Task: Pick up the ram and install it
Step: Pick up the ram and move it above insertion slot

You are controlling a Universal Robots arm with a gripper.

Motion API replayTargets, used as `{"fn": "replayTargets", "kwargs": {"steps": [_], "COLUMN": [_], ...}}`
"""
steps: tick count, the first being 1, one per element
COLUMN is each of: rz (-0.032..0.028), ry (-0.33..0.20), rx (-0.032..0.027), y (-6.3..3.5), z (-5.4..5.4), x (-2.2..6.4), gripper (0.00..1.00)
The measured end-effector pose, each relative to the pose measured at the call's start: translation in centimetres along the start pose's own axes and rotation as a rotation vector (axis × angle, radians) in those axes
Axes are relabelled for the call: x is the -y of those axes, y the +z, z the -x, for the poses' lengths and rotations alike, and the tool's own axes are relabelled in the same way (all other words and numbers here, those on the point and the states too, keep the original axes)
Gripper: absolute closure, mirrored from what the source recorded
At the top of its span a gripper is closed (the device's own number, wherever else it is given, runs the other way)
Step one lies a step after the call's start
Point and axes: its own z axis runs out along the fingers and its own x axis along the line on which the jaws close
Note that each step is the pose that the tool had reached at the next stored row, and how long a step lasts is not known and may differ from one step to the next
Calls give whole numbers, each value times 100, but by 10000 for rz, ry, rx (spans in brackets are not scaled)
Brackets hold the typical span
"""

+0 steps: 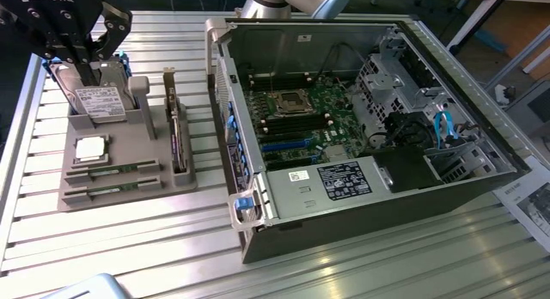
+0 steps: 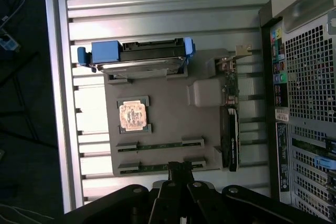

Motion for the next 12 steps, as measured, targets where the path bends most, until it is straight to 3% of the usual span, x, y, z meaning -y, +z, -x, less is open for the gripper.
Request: {"fn": "replayTargets", "kwargs": {"steps": [4,12], "rz": [1,12], "ry": [-77,-782], "rx": [-1,-10], "y": [0,0], "z": [0,1], "x": [0,9], "gripper": [90,90]}}
